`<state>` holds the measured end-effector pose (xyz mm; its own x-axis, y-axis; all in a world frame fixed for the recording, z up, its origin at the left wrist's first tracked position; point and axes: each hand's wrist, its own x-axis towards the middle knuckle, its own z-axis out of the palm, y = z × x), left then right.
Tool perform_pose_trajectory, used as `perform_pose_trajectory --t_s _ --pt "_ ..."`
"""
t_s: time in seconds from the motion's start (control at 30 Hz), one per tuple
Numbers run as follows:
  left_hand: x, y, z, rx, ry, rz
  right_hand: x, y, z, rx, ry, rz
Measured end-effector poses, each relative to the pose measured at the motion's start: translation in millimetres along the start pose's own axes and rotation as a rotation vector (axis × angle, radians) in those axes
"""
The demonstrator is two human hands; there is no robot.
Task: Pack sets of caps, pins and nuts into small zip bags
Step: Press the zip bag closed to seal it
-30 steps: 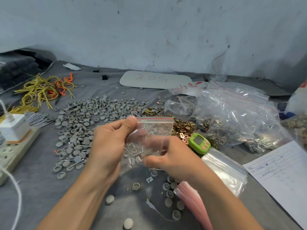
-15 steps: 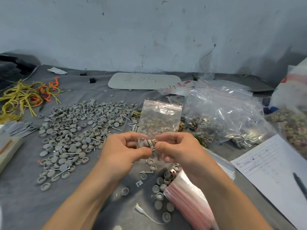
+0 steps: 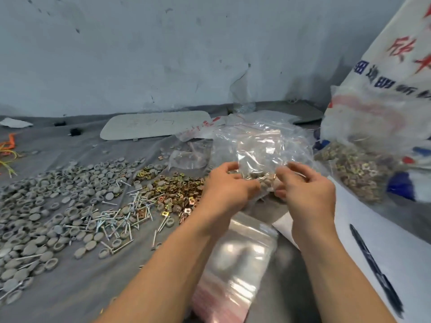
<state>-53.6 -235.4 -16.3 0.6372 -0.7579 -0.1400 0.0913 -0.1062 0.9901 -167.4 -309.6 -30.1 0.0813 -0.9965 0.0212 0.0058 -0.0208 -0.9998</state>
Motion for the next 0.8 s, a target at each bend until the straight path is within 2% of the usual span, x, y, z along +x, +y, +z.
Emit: perform_pose_trajectory --t_s 0.07,0.13,0.2,0.3,0.33,0.4,0.47,0.5,0.57,0.67,0.73,0.8 --pt "18.8 2.5 11.4 0.116 0.022 0.023 3.4 1.9 -8.9 -0.198 0.171 -0.144" --pt "27.6 -2.5 13.3 0.201 0.087 0.091 2.9 2.2 -11.6 -0.334 0.208 -0.272" --pt "25.5 -12.1 10.3 0.278 0.148 0.173 4.0 4.5 -9.8 -0.44 0.048 -0.283" --pt "9.1 -27.7 1.0 0.42 0.181 0.29 3.6 12.4 -3.2 -0.771 -0.388 -0.21" --pt "1.0 -31.7 -2.6 0.475 0.181 0.316 1.4 14.9 -1.7 -0.866 -0.468 -0.212" --pt "-17.4 -38.1 -11.5 0.595 0.183 0.335 -2.9 14.8 -3.1 -0.881 -0.435 -0.272" --pt "-36.9 -42.8 -22.9 0.716 0.192 0.308 -11.2 8.8 -7.3 -0.744 -0.337 -0.363" --pt "-45.8 -44.9 -29.2 0.761 0.19 0.284 -15.7 6.4 -8.5 -0.68 -0.37 -0.385" --pt "-62.4 -48.8 -42.1 0.838 0.185 0.228 -29.6 5.2 -9.0 -0.683 -0.596 -0.369" --pt "-83.2 -55.3 -55.5 0.956 0.138 0.137 -55.2 12.8 -8.2 -1.029 -0.917 -0.363" --pt "-96.3 -60.1 -57.8 1.014 0.077 0.112 -63.1 20.2 -6.9 -1.157 -1.01 -0.427" --pt "-104.5 -65.7 -56.8 1.053 0.039 0.157 -66.1 24.3 -7.9 -1.129 -1.035 -0.42"
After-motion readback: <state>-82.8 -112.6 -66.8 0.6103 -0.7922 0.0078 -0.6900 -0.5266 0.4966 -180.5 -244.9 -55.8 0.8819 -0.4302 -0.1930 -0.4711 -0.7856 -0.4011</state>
